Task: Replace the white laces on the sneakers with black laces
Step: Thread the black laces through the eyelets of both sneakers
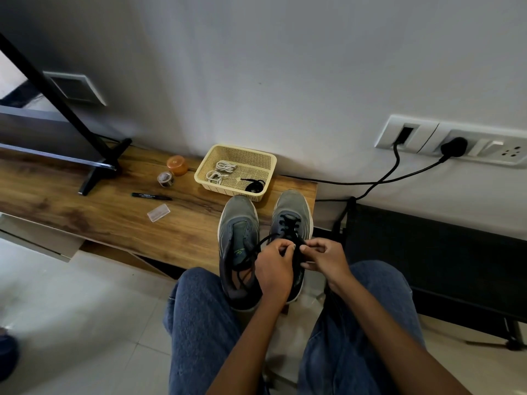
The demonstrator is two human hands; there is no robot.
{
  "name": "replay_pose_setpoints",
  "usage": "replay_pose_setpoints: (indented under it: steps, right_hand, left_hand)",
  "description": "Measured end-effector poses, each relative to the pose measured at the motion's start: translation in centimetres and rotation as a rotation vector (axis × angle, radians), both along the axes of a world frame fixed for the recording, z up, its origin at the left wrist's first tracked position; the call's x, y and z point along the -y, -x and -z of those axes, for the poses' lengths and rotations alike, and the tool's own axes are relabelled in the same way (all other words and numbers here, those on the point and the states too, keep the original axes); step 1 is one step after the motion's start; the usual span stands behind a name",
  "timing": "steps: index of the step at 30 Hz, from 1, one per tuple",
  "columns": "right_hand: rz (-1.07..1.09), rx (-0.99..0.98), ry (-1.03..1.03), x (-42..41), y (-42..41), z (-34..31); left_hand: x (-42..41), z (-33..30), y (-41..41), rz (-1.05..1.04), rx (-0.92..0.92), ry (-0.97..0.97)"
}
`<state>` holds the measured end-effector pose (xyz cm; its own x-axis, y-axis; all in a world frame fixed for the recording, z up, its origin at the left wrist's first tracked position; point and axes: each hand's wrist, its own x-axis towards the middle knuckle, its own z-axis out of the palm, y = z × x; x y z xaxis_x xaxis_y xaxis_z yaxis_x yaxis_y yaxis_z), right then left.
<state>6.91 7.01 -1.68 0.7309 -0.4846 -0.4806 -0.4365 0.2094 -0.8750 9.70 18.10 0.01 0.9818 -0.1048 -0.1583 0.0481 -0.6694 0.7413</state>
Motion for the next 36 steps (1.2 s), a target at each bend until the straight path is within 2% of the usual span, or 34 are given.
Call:
replay_pose_setpoints:
  steps: [11,17,36]
  right_hand:
    - [0.022,0.012,-0.059,0.1,0.1,0.0]
    - [0.108,0.025,-0.094,-0.3,0.2,0.0]
    - [0.117,0.112,0.066,-1.0,0.4,1.0]
  left_hand:
    - [0.7,-0.1,0.3,-0.059,-0.02,-0.002]
    - [0.7,-0.3,0.3,-0.017,-0.03,-0.086]
    - [1.1,-0.8,0.8,-0.04,-0.053,-0.123]
